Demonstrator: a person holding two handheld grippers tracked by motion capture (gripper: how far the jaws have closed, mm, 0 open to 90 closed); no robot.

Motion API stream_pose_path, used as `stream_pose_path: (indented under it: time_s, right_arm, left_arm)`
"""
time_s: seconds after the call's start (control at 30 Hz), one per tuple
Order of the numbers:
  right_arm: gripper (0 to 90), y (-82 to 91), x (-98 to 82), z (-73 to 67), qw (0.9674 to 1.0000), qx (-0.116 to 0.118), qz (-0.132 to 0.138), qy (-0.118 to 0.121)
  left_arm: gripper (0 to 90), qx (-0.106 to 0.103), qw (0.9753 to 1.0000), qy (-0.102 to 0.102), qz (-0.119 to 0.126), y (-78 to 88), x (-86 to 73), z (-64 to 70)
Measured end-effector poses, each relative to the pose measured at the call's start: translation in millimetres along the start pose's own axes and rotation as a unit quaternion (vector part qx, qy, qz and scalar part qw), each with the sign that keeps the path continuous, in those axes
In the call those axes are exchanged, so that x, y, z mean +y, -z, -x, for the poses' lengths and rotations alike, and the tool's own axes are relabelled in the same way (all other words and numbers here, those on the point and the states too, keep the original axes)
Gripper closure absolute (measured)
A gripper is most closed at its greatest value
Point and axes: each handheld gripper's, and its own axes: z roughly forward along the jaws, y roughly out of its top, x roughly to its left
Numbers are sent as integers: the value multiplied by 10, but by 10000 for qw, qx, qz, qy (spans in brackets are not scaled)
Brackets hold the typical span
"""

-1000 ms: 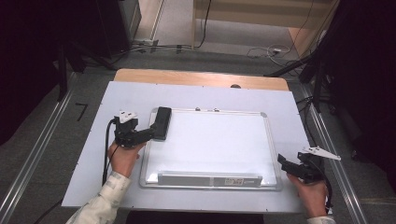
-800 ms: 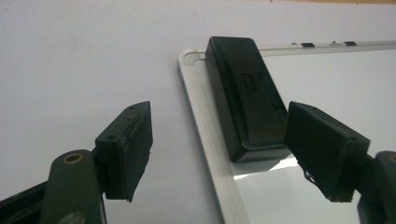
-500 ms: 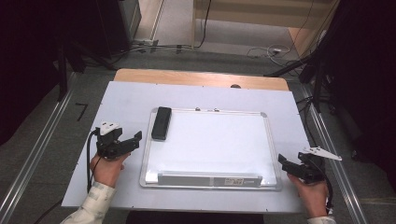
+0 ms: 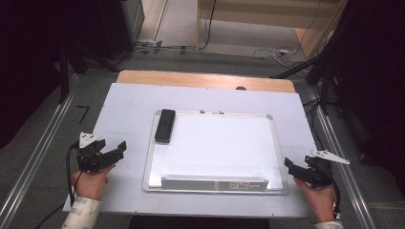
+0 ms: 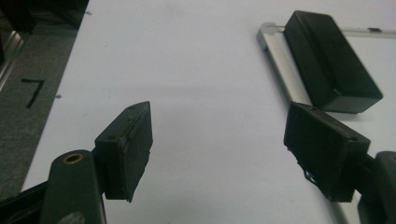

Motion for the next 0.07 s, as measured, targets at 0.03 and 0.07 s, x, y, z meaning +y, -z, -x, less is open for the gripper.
stream_pose_path:
  time_s: [0.03,0.07]
  right_arm:
    - [174,0,0,1,10000,3,2,10]
    - [175,0,0,1,10000,2,1,9]
  left_arm:
    - [236,32,10000,-2,-17,6,-17,-22]
    - [231,57,10000,16,-27,6,-35,-43]
